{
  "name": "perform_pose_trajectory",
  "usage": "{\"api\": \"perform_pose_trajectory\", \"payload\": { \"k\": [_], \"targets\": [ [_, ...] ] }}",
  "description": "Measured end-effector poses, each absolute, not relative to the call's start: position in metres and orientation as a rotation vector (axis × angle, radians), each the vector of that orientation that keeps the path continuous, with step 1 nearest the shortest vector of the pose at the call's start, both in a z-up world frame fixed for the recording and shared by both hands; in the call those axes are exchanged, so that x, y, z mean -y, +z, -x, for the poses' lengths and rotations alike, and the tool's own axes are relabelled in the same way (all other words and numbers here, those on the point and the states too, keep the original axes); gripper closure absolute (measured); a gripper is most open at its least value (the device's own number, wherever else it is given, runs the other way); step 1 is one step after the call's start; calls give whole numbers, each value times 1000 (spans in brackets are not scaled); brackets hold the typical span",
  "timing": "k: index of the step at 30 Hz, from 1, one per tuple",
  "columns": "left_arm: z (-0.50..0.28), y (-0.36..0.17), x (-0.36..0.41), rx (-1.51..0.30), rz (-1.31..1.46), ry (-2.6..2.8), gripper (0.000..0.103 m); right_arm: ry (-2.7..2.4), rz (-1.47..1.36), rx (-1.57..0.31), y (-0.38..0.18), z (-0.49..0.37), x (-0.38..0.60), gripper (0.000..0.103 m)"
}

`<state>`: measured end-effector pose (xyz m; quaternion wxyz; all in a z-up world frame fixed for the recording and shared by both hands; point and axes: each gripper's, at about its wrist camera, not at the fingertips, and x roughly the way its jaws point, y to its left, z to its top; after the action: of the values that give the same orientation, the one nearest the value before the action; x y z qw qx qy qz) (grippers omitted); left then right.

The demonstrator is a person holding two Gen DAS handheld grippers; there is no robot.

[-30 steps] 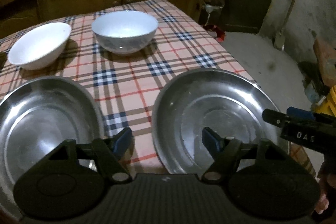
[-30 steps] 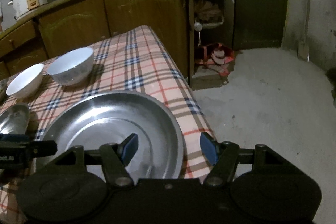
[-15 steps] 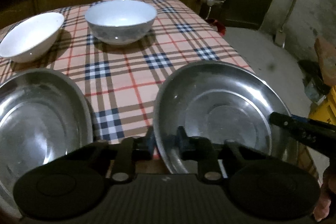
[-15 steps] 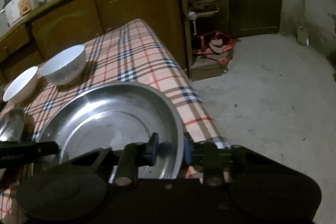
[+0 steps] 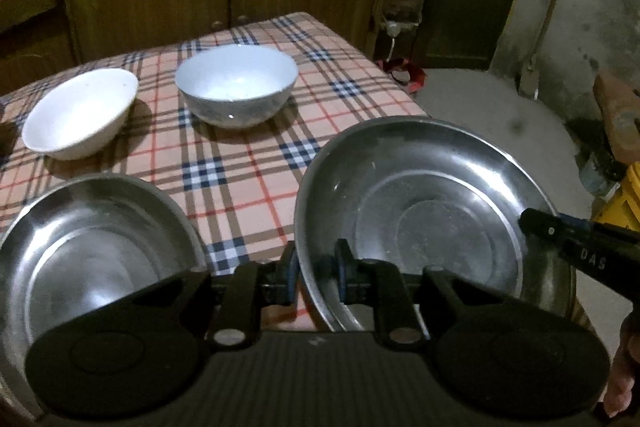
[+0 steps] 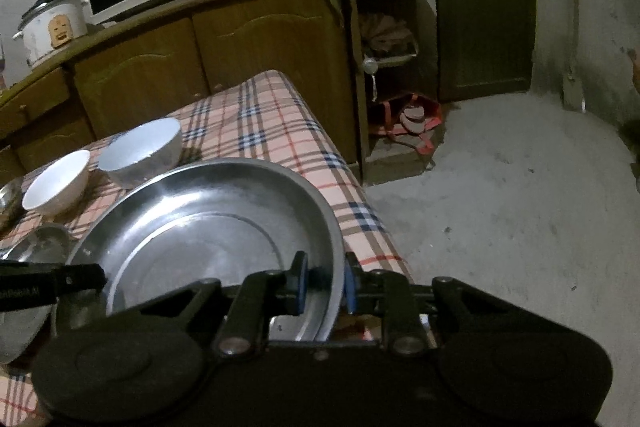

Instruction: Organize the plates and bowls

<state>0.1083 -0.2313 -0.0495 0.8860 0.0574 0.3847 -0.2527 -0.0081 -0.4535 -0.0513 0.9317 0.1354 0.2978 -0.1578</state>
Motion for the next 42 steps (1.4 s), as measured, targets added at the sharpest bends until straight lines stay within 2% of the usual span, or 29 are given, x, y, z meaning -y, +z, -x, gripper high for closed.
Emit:
{"api": "perform_pose_trajectory", "payload": {
  "k": [20, 42],
  "targets": [
    [-100, -18, 142, -740, -76, -402, 84, -189, -204, -586, -17, -14, 368, 78],
    [-119, -47, 33, -815, -26, -211, 82, -1, -105, -693, -45, -79, 247, 78]
  ]
}}
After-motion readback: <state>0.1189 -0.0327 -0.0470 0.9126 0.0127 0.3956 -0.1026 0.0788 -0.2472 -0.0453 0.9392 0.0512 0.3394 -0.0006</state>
